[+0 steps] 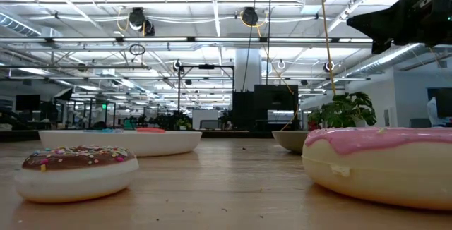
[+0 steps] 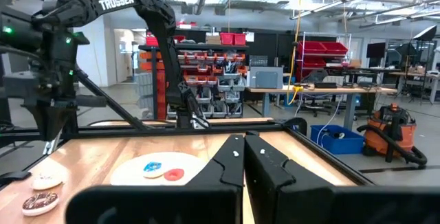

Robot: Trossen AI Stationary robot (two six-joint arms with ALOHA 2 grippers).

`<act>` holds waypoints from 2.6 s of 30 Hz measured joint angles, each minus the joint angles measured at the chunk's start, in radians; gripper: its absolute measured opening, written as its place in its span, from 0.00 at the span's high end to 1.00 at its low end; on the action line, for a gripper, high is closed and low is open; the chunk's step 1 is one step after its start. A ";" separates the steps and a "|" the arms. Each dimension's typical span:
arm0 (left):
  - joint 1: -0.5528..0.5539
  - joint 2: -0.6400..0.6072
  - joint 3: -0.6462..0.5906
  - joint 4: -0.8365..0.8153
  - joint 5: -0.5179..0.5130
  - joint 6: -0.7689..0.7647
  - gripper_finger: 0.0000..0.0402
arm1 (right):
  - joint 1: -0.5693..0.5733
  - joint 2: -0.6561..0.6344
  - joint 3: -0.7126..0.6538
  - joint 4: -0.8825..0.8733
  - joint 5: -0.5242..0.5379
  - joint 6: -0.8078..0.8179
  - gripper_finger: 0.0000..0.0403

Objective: Pick & Place donuts
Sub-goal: Put the small white donut on the white plate

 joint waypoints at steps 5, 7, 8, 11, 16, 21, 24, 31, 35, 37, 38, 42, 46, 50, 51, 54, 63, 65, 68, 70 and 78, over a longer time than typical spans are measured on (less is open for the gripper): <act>0.001 0.002 0.000 0.002 -0.005 -0.011 0.92 | 0.000 0.000 0.000 0.000 0.000 -0.019 1.00; 0.000 0.002 0.000 0.002 -0.005 -0.003 0.92 | 0.000 0.000 0.000 0.000 0.001 -0.020 1.00; 0.000 0.002 0.000 0.002 -0.005 0.002 0.92 | 0.000 0.000 0.000 0.000 0.001 -0.021 1.00; 0.000 0.002 0.000 0.003 -0.006 0.009 0.92 | 0.000 0.000 0.000 0.001 0.001 -0.022 1.00; -0.002 0.002 0.000 0.003 -0.032 0.018 0.92 | 0.000 0.000 0.000 0.008 0.001 -0.022 1.00; -0.016 0.012 0.000 0.064 -0.026 0.047 0.92 | 0.000 0.000 0.000 0.008 0.001 -0.019 1.00; -0.018 0.047 0.000 0.101 0.030 0.047 0.92 | 0.000 0.000 0.000 0.007 0.001 -0.019 1.00; -0.037 0.113 0.052 0.042 -0.002 0.117 0.92 | 0.000 0.000 0.000 0.003 -0.002 -0.019 1.00; -0.051 0.146 0.152 0.003 -0.067 0.126 0.92 | 0.000 0.000 0.000 0.003 -0.002 -0.019 1.00; -0.059 0.172 0.218 -0.062 -0.112 0.110 0.92 | 0.000 0.000 0.000 0.004 -0.002 -0.019 1.00; -0.062 0.186 0.252 -0.104 -0.134 0.090 0.92 | 0.000 0.000 0.000 0.005 -0.002 -0.019 1.00; -0.067 0.232 0.334 -0.273 -0.163 -0.005 0.92 | 0.000 0.000 0.000 0.016 0.002 -0.021 1.00; -0.064 0.244 0.329 -0.295 -0.126 -0.048 0.92 | 0.000 0.000 0.000 0.048 0.001 -0.019 1.00; -0.070 0.245 0.300 -0.289 -0.126 -0.091 0.87 | 0.000 0.000 0.000 0.044 -0.002 -0.019 1.00; -0.072 0.245 0.296 -0.286 -0.126 -0.110 0.84 | 0.000 0.000 0.000 0.044 -0.002 -0.019 1.00; -0.073 0.245 0.295 -0.274 -0.111 -0.164 0.72 | 0.000 0.000 0.000 0.060 0.000 -0.019 1.00; -0.093 0.262 0.294 -0.253 -0.084 -0.213 0.28 | 0.000 0.000 0.000 0.096 0.000 -0.019 1.00; -0.093 0.277 0.294 -0.246 -0.083 -0.211 0.21 | 0.000 0.000 0.000 0.096 -0.002 -0.019 1.00; -0.095 0.300 0.294 -0.241 -0.077 -0.207 0.14 | 0.000 0.000 0.000 0.091 -0.003 -0.019 1.00; -0.095 0.317 0.294 -0.241 -0.058 -0.192 0.11 | 0.000 0.000 0.000 0.089 -0.003 -0.019 1.00; -0.086 0.346 0.293 -0.238 -0.030 -0.124 0.11 | 0.000 0.001 0.000 0.086 -0.003 0.008 1.00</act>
